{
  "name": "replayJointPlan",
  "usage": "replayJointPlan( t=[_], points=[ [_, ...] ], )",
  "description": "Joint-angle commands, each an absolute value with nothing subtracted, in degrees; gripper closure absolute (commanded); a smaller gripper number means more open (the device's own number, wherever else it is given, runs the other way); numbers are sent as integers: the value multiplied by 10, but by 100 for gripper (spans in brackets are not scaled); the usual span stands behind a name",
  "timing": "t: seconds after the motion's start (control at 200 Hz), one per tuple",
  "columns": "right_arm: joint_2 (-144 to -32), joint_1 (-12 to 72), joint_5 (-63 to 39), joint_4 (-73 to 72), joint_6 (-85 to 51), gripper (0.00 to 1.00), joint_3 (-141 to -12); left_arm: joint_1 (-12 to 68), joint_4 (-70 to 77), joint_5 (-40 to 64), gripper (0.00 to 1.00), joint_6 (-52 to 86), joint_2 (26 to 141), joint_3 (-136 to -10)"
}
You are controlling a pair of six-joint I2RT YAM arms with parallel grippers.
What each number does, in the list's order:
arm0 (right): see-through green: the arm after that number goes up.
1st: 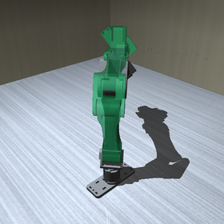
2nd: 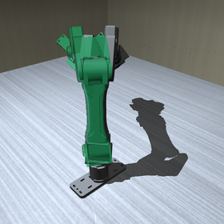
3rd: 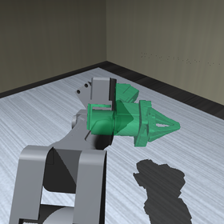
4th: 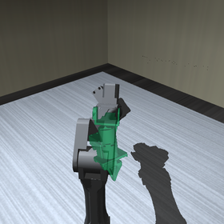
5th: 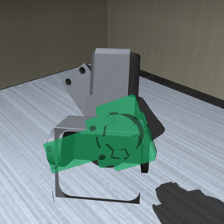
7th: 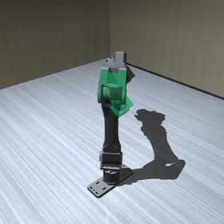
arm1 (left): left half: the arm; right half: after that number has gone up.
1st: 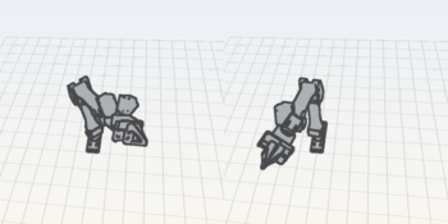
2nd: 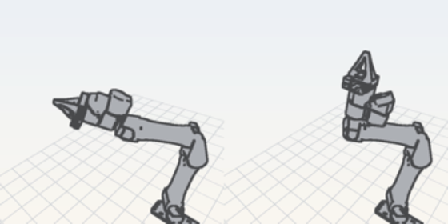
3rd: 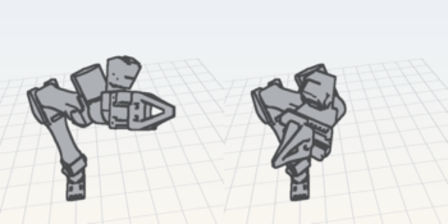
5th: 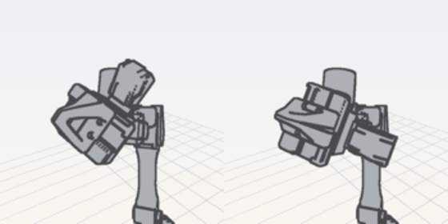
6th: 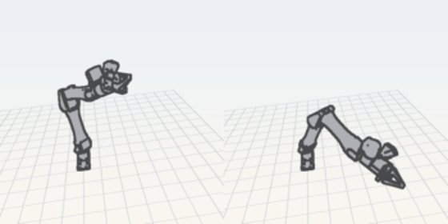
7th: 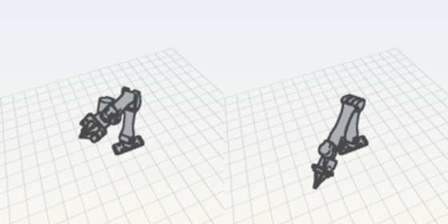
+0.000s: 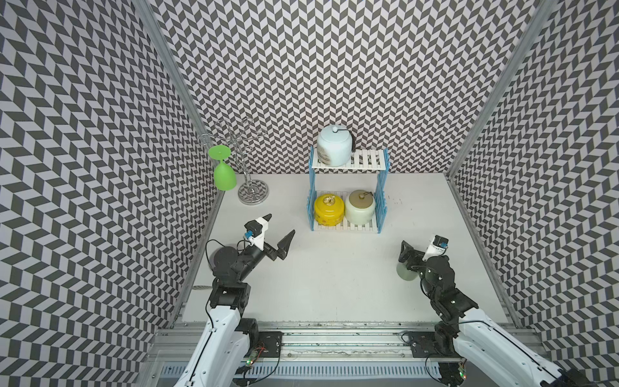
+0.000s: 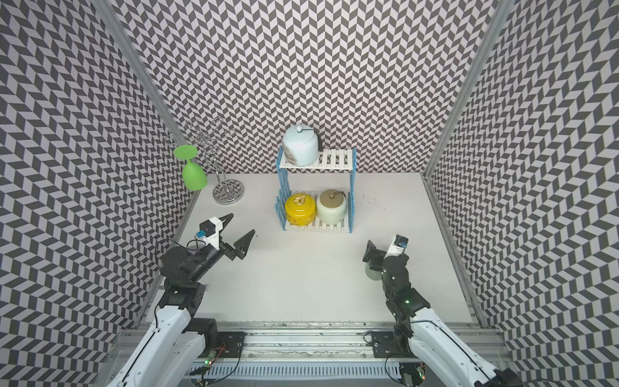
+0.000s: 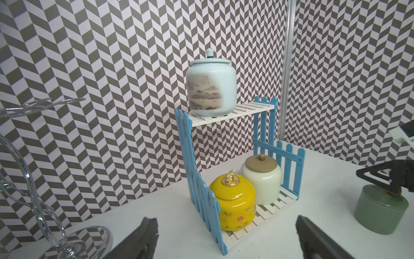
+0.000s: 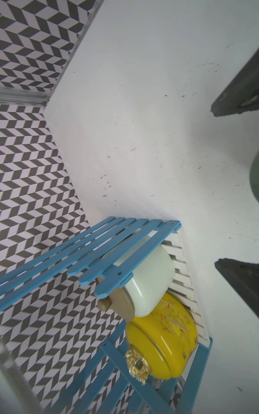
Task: Remove the tea canisters from the shelf
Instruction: Place the tea canister at the center of the board.
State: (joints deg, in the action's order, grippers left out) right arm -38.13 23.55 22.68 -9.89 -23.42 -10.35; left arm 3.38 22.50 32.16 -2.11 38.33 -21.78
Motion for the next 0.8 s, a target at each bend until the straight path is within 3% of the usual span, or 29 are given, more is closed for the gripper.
replayJointPlan(
  t=[0.0, 0.315, 0.791],
  points=[
    [-352, 238, 213, -114, -186, 0, -154, 47, 165, 295, 0, -57, 394, -258],
    [-325, 238, 167, -45, -127, 0, -236, 83, 50, 276, 0, -98, 497, -433],
    [-307, 237, 118, 91, -32, 0, -356, 130, -154, 257, 1, -130, 769, -827]
  ],
)
